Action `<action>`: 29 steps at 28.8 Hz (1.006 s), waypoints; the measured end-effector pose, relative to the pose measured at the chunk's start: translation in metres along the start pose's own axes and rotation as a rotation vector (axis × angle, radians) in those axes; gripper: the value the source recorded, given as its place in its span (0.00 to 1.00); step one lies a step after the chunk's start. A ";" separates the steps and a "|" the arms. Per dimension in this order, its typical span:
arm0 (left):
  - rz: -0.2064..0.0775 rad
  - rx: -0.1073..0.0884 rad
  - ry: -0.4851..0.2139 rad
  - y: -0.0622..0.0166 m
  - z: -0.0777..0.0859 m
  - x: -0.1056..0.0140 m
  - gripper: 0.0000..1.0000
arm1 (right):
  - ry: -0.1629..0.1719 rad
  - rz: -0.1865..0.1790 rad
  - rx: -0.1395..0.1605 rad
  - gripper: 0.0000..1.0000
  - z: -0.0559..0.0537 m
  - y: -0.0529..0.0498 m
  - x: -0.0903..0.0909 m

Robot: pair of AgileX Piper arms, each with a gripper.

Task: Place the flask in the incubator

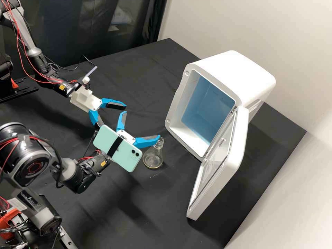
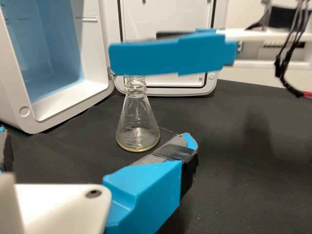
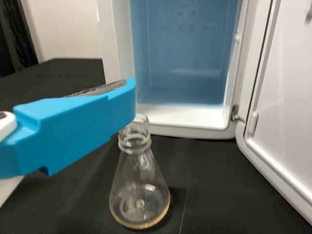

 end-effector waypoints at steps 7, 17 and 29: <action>0.002 0.000 -0.001 0.0007 0.000 0.000 1.00 | -0.180 0.007 0.087 1.00 0.038 0.001 0.007; 0.001 0.000 0.000 0.0000 0.000 -0.001 1.00 | -0.304 0.038 0.137 1.00 0.070 0.007 0.017; 0.012 0.000 -0.003 0.0029 0.001 -0.002 1.00 | -0.267 0.003 0.124 1.00 0.067 0.000 0.034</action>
